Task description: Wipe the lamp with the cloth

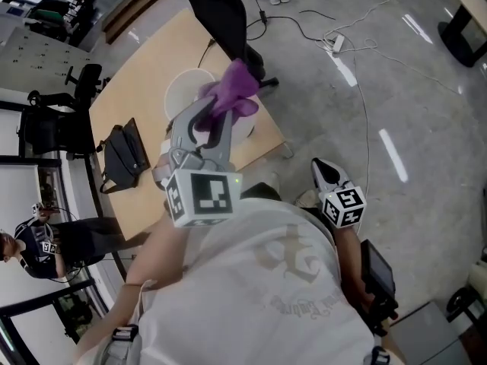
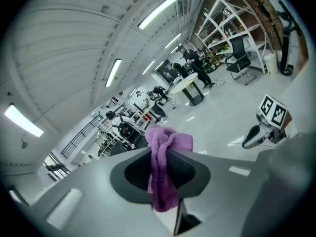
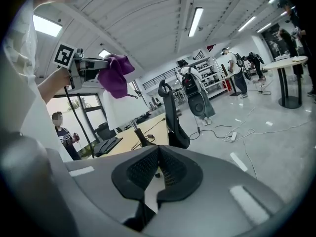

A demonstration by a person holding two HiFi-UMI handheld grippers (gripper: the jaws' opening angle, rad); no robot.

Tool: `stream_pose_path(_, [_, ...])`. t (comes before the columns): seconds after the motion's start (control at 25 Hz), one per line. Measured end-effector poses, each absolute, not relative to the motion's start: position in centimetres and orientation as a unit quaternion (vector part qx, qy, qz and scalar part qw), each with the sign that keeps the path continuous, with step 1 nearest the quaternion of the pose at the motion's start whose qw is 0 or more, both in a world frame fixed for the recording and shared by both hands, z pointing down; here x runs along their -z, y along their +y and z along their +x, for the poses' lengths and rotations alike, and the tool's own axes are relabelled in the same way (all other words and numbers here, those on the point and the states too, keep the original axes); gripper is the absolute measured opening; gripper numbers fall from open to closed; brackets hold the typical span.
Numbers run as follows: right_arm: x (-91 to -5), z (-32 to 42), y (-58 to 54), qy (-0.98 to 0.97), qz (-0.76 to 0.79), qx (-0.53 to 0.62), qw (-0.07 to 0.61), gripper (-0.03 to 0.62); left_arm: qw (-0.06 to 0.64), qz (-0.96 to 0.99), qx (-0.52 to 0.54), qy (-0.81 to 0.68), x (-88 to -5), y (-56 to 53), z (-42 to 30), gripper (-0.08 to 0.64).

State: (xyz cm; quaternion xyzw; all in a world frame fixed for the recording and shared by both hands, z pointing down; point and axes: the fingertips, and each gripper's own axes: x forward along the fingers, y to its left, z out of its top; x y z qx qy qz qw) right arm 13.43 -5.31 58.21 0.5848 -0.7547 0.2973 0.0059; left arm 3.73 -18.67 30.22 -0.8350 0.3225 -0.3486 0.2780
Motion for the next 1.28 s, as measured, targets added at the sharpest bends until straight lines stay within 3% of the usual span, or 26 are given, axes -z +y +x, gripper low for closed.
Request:
stream_pose_path(0.68, [-59.1, 13.0, -3.6, -0.755, 0.573, -0.319, 0.006, 0.012, 0.106, -0.855, 0.464, 0.204, -52.5, -14.2, 2.2, 0.069])
stream_pose_path(0.8, [-59.1, 12.9, -3.7, -0.758, 0.569, -0.318, 0.009, 0.012, 0.1, -0.862, 0.459, 0.192, -51.1, -13.1, 2.2, 0.069])
stream_pose_path(1.16, [-58.8, 10.3, -7.1, -0.791, 0.526, -0.312, 0.017, 0.012, 0.178, -0.875, 0.351, 0.282, -34.1, -16.4, 0.1, 0.069])
stream_pose_path(1.28, [-58.7, 9.5, -8.2, -0.801, 0.514, -0.306, 0.024, 0.012, 0.199, -0.86, 0.356, 0.307, -33.1, -18.1, -1.7, 0.069])
